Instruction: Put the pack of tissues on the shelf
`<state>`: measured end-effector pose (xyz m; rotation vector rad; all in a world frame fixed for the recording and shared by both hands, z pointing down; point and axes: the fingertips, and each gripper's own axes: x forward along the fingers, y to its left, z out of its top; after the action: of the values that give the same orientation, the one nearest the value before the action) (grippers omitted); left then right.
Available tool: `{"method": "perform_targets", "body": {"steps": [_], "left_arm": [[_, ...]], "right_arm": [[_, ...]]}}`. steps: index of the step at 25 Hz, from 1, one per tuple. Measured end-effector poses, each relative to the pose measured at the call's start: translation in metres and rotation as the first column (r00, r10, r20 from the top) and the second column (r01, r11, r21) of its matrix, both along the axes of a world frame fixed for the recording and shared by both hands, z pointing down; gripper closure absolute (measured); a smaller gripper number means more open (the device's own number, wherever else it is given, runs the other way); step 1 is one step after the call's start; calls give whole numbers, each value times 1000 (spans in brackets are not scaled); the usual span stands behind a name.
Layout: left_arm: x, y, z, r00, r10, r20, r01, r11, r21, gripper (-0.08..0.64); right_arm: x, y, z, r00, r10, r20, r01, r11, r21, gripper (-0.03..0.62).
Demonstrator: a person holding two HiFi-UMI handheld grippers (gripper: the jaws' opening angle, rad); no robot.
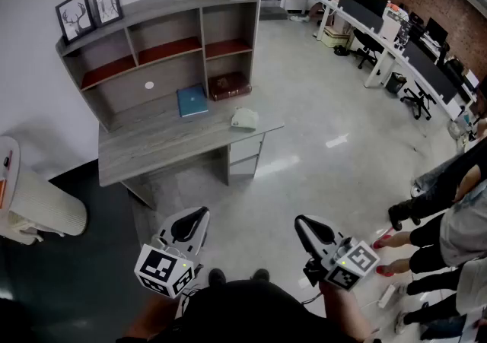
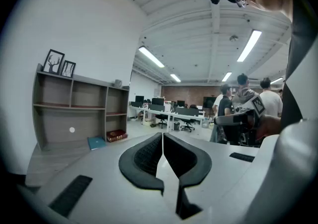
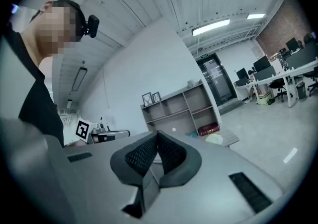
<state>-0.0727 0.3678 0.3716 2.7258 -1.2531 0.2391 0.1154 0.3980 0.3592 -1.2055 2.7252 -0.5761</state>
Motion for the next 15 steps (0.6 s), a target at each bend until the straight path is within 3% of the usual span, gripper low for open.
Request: {"method": "perform_targets", "body": {"steps": [3, 15], "left_arm": [[5, 2, 0, 1000, -5, -1, 5, 1000, 1, 540], [66, 14, -7, 1000, 7, 10, -7, 1000, 24, 540]], "right_arm": [[7, 3, 3, 1000, -8, -30, 8, 1000, 8, 574], [69, 13, -3, 999, 6, 34, -8, 997, 72, 572]]}}
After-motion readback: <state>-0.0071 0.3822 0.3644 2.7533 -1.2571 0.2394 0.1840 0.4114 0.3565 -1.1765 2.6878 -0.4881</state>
